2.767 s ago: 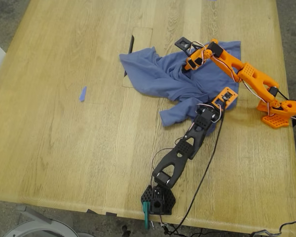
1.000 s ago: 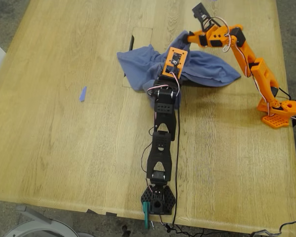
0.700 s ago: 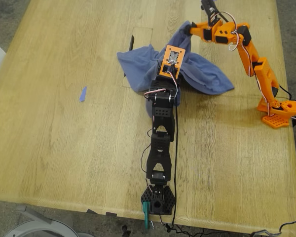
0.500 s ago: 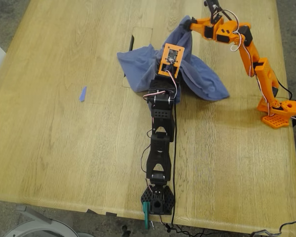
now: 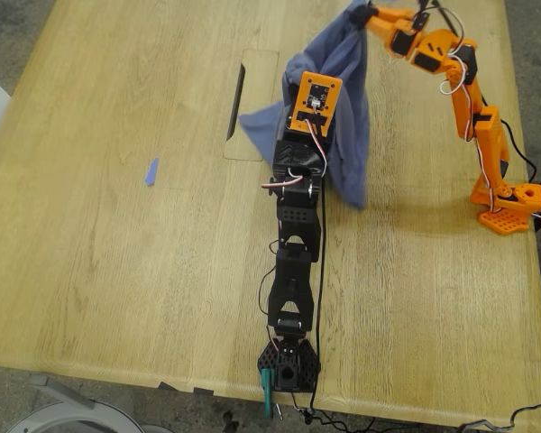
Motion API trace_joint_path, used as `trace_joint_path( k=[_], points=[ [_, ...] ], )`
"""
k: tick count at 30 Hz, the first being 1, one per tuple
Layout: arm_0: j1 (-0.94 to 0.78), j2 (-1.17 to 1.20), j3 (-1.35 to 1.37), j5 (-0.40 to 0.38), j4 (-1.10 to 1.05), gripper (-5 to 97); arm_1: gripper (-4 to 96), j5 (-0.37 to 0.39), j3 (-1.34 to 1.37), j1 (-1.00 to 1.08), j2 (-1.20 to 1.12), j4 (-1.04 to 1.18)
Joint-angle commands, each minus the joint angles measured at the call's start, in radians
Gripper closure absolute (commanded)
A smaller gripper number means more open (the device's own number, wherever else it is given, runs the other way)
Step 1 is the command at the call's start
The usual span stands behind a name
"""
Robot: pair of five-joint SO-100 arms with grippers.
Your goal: Fold a T-shirt
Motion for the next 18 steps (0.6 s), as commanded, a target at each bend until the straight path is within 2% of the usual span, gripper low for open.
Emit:
trace_joint_path(
  k=[1, 14, 18],
  points=[
    [0.020, 0.186, -0.038, 0.015, -0.123, 92, 91.5, -0.008, -0.020, -0.014, 0.092, -0.054],
    [0.110, 0.291, -0.041, 0.029, -0.256, 92, 91.5, -0.026, -0.020, -0.049, 0.230, -0.092],
    [0.186, 0.298, -0.041, 0.040, -0.351, 92, 91.5, -0.041, -0.020, -0.066, 0.261, -0.101]
  ],
)
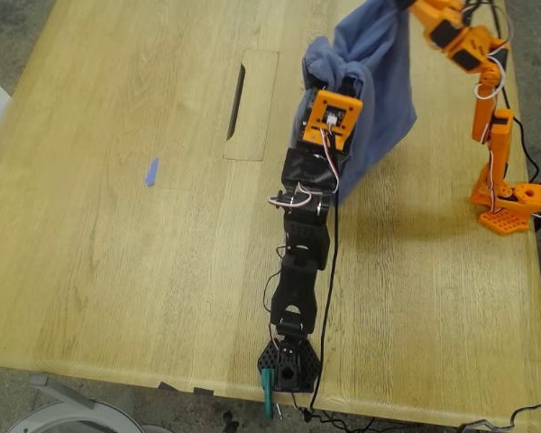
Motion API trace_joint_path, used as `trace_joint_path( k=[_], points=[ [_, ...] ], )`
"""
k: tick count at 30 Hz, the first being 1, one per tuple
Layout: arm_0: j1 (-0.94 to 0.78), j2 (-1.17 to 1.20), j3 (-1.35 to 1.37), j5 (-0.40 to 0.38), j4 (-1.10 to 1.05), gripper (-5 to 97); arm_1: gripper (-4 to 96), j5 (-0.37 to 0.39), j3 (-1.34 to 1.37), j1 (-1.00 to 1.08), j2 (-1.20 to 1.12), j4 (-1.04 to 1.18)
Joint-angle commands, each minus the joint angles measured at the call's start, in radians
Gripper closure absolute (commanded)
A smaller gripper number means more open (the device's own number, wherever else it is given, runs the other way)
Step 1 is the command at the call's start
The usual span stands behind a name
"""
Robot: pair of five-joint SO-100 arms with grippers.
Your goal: Fold a T-shirt
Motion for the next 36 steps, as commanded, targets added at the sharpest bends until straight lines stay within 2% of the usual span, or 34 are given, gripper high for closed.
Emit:
trace_joint_path(
  k=[1, 9, 16, 20, 25, 30, 36],
  points=[
    [0.071, 0.175, -0.041, 0.014, -0.120, 92, 91.5, -0.011, -0.018, -0.015, 0.071, -0.032],
    [0.229, 0.216, -0.041, 0.012, -0.101, 92, 91.5, -0.026, -0.018, -0.112, 0.141, -0.025],
    [0.325, 0.314, -0.031, -0.017, 0.140, 92, 91.5, -0.034, 0.002, -0.267, 0.235, 0.103],
    [0.405, 0.400, 0.117, -0.020, 0.155, 92, 91.5, -0.035, 0.140, -0.341, 0.325, 0.097],
    [0.514, 0.402, 0.152, -0.017, 0.160, 92, 91.5, -0.044, 0.348, -0.449, 0.420, 0.031],
    [0.609, 0.423, 0.169, -0.008, 0.219, 92, 91.5, -0.075, 0.434, -0.543, 0.465, 0.023],
    [0.701, 0.471, 0.193, 0.005, 0.282, 92, 91.5, -0.150, 0.446, -0.617, 0.468, -0.026]
  ],
)
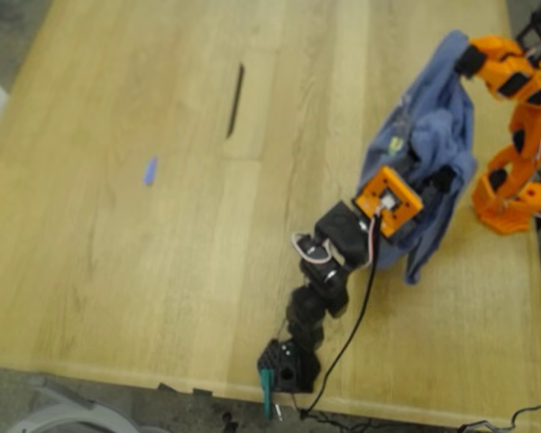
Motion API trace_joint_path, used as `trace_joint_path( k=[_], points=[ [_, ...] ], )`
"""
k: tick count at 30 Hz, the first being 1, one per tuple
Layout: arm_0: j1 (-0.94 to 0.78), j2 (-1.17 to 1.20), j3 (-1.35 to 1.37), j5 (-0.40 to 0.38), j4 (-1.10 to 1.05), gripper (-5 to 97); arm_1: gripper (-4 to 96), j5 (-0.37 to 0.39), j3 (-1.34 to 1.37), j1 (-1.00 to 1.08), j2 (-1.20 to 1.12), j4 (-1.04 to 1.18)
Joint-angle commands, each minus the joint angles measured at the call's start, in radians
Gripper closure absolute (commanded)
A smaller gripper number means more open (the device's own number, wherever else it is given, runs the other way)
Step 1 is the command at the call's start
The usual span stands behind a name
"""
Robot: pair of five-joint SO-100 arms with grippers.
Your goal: Fold a T-shirt
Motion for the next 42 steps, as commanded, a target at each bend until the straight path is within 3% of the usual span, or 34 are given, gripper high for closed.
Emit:
trace_joint_path(
  k=[1, 8, 19, 26, 33, 42],
  points=[
    [0.048, 0.121, 0.021, 0.015, 0.014, 92, 91.5, -0.021, 0.003, -0.028, 0.043, -0.029],
    [0.060, 0.284, 0.215, 0.009, 0.017, 92, 91.5, -0.034, 0.058, -0.044, 0.126, -0.038],
    [0.150, 0.316, 0.244, 0.014, 0.170, 92, 91.5, -0.101, 0.206, -0.144, 0.261, 0.043],
    [0.129, 0.390, 0.262, -0.012, 0.394, 92, 91.4, -0.058, 0.410, -0.130, 0.399, 0.132],
    [0.018, 0.566, 0.540, -0.058, 0.483, 92, 91.4, 0.018, 0.588, -0.032, 0.499, 0.207],
    [-0.176, 0.701, 0.927, -0.143, 0.569, 92, 91.4, 0.064, 0.914, 0.048, 0.574, 0.144]
  ],
)
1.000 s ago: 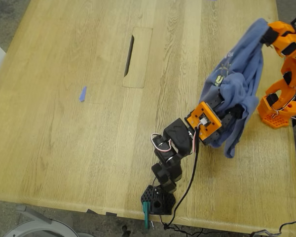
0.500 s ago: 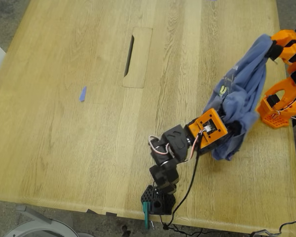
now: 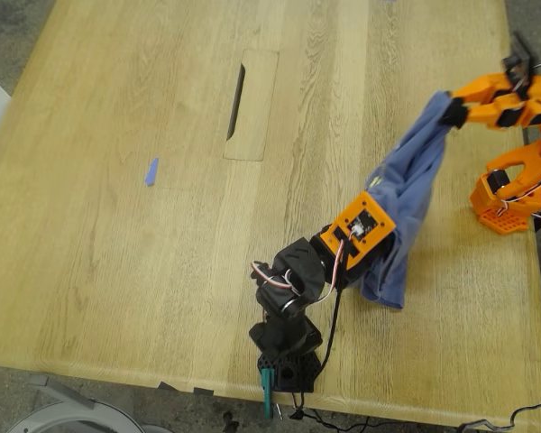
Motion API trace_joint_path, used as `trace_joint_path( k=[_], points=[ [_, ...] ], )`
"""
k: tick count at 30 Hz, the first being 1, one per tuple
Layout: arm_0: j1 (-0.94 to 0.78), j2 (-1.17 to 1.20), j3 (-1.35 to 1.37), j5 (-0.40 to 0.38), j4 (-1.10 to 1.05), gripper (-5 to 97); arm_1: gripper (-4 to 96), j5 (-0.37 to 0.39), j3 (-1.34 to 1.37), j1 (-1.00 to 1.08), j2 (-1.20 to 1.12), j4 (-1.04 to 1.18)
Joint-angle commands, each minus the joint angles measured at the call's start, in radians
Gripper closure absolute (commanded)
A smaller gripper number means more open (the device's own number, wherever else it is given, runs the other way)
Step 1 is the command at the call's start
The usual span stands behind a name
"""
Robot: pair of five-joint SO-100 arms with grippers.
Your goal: Fold a T-shirt
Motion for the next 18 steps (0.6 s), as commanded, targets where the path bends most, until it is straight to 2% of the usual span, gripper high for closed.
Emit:
trace_joint_path(
  k=[1, 7, 10, 18],
  points=[
    [-0.072, 0.078, 0.126, -0.040, 0.037, 92, 91.4, 0.015, 0.038, 0.025, 0.041, -0.006],
    [-0.204, 0.215, 0.460, -0.040, 0.018, 92, 91.4, 0.021, 0.219, 0.123, 0.121, 0.115],
    [-0.319, 0.330, 0.707, -0.031, -0.106, 92, 91.4, 0.021, 0.333, 0.202, 0.153, 0.123],
    [-0.600, 0.538, 1.262, -0.032, -0.571, 92, 91.4, 0.018, 0.653, 0.365, 0.140, -0.166]
  ],
)
